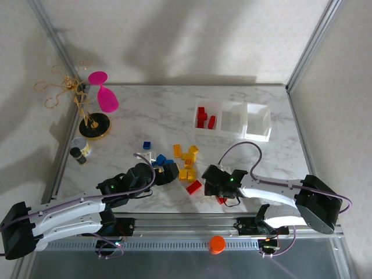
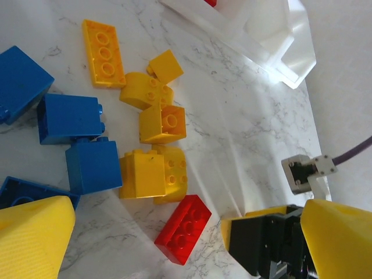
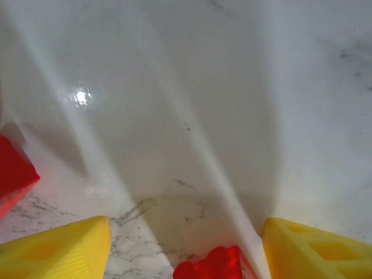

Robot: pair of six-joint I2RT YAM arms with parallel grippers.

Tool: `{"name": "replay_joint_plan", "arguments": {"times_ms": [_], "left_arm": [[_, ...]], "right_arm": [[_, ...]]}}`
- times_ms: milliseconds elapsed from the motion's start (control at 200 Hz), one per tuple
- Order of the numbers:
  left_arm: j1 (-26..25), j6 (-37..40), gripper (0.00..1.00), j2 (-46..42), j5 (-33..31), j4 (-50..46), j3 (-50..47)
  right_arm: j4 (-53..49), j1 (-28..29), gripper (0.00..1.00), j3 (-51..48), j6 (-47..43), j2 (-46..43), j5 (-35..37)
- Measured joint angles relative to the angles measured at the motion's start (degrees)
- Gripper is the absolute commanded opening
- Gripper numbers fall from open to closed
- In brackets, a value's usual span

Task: Sort the legos into containers by color
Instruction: Pick up the lego from the bottom-center of the table.

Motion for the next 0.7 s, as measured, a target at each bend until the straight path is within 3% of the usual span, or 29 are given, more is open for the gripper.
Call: {"name": "replay_joint_plan", "arguments": {"times_ms": [135,561,701], "left_arm": [[0.00,0.00,1.00,0.00,-0.48,0.00,0.00],[0.00,0.44,1.00,1.07,-0.74,-0.15,0.61],[0.00,0.66,1.00,1.22,-0.72,0.09,0.90]], "right_arm": [[-1.27,1.75,0.62,0.48,1.90,0.92,1.51],[-5.49,4.44,0.32,1.95,5.14,2.99,4.22],[-5.68,4.52,0.30,2.16,5.14,3.02,4.24]]}}
